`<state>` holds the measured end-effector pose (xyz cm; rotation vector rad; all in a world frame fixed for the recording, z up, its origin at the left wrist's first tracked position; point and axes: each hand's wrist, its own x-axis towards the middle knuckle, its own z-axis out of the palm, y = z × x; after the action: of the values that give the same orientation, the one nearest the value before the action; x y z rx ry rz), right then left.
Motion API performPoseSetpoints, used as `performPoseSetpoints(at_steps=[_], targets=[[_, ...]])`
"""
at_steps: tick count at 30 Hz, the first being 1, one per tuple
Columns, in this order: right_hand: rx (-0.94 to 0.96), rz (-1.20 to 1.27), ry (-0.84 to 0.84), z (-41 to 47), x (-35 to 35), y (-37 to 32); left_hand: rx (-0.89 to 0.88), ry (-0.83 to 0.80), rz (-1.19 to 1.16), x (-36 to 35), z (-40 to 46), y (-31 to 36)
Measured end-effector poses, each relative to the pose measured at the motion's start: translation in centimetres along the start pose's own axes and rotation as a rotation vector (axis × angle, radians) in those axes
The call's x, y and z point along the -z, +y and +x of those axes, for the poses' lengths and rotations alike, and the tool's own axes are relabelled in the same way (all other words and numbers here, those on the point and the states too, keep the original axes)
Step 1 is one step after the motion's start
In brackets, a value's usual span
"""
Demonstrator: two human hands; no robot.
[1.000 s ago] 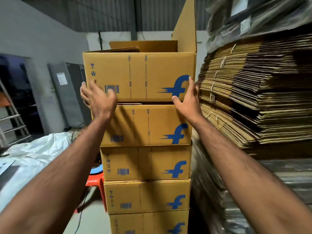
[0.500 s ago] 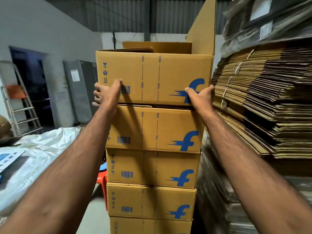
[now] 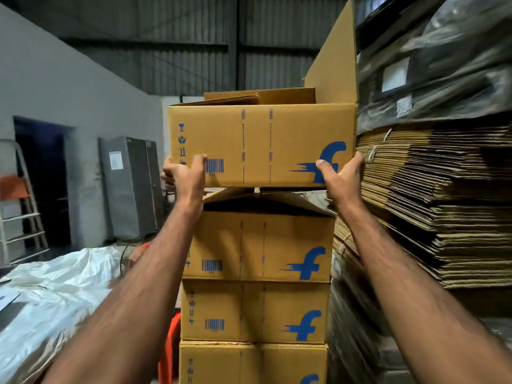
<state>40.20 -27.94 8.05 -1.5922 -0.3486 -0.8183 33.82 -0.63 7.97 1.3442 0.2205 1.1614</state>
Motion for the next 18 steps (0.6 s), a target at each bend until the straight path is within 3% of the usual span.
performPoseSetpoints(at_steps=[13, 18], targets=[[0.097, -0.187, 0.360, -9.2, 6.8, -11.1, -0.043, -0.090, -0.242, 3.4, -4.7, 9.2], [0.055, -0.339, 0.577, -14.4, 11.2, -15.1, -0.055, -0.232, -0.278, 3.9, -7.7, 11.6]])
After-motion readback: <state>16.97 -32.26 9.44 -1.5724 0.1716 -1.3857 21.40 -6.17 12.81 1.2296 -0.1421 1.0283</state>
